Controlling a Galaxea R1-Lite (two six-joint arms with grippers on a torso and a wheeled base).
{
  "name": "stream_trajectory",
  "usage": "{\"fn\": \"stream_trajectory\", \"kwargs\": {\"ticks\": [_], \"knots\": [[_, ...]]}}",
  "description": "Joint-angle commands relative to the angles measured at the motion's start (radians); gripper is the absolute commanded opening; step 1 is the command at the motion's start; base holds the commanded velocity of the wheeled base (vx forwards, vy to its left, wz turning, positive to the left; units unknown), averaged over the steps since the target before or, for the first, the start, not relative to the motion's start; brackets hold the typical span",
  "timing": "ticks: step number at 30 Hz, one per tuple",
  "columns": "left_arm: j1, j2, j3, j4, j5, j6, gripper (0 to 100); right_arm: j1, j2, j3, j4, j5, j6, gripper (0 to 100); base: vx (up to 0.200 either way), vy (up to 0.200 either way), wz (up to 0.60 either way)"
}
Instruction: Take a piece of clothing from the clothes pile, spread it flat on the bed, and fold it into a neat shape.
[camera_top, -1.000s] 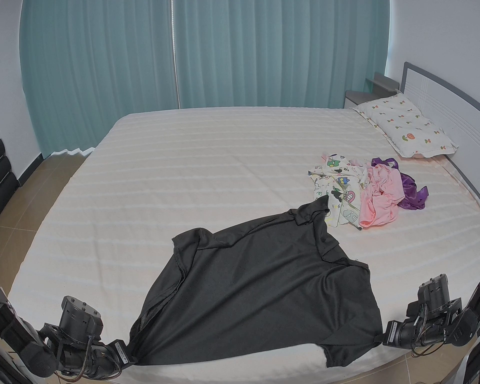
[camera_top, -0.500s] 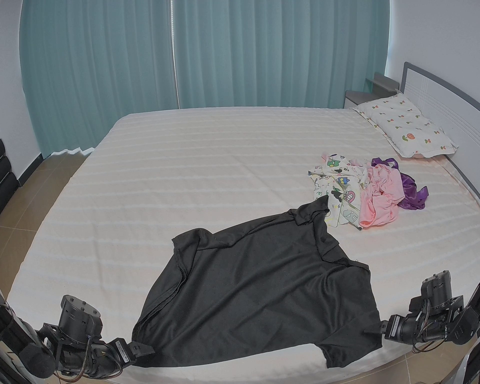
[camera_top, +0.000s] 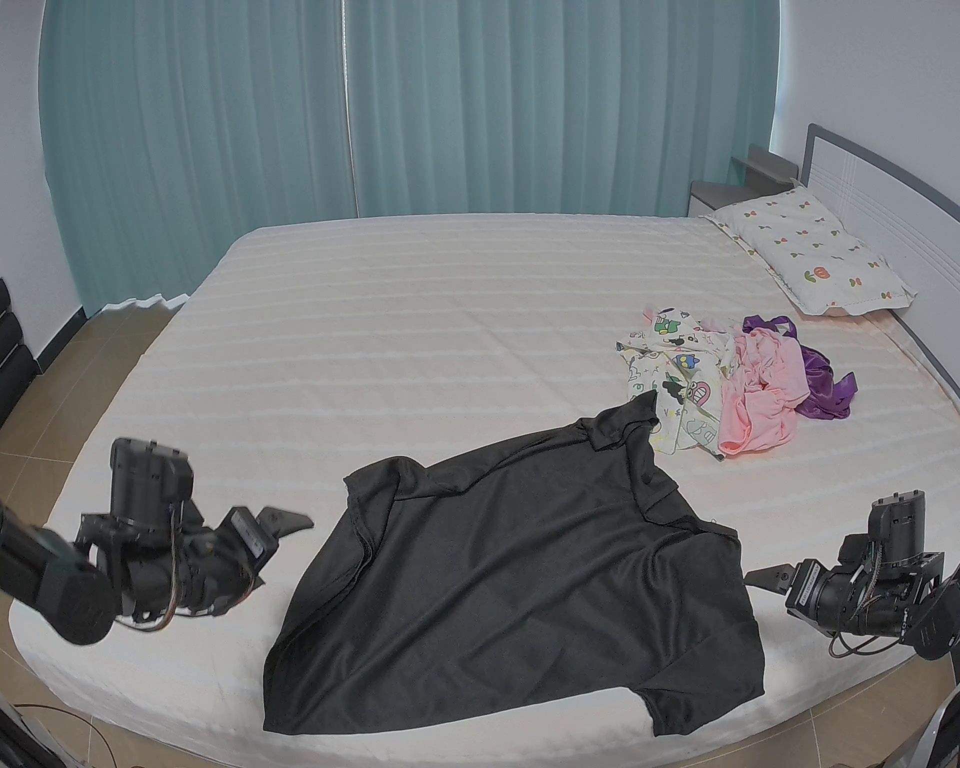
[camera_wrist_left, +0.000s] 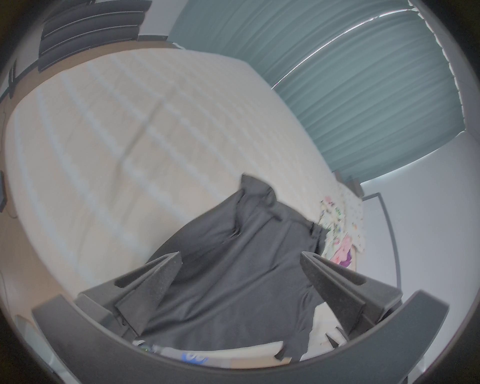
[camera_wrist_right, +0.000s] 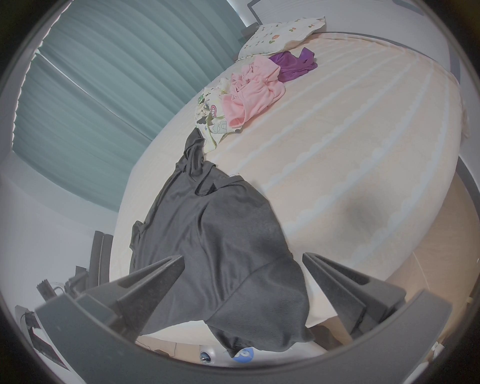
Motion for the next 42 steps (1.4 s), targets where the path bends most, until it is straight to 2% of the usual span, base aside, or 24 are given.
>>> {"fn": "stream_trajectory", "kwargs": {"ticks": [1, 7, 15, 29, 30, 42], "knots": [[0.024, 0.351, -0.424, 0.071, 0.012, 0.002, 100, 0.041, 0.041, -0.041, -0.007, 0.002, 0.073, 100, 0.000, 0.000, 0.00], [0.033, 0.515, -0.629, 0.103, 0.018, 0.010, 100, 0.055, 0.041, -0.036, -0.009, 0.001, 0.080, 100, 0.000, 0.000, 0.00], [0.038, 0.562, -0.714, 0.135, 0.025, 0.010, 100, 0.081, 0.032, -0.024, -0.010, -0.007, 0.081, 100, 0.000, 0.000, 0.00], [0.088, 0.573, -0.726, 0.135, 0.016, 0.045, 100, 0.087, 0.047, -0.024, -0.010, -0.010, 0.083, 100, 0.000, 0.000, 0.00], [0.127, 0.585, -0.766, 0.132, 0.005, 0.060, 100, 0.088, 0.050, -0.024, -0.010, -0.009, 0.081, 100, 0.000, 0.000, 0.00], [0.118, 0.622, -0.775, 0.131, -0.002, 0.057, 100, 0.090, 0.089, -0.024, -0.013, -0.009, 0.078, 100, 0.000, 0.000, 0.00]]}}
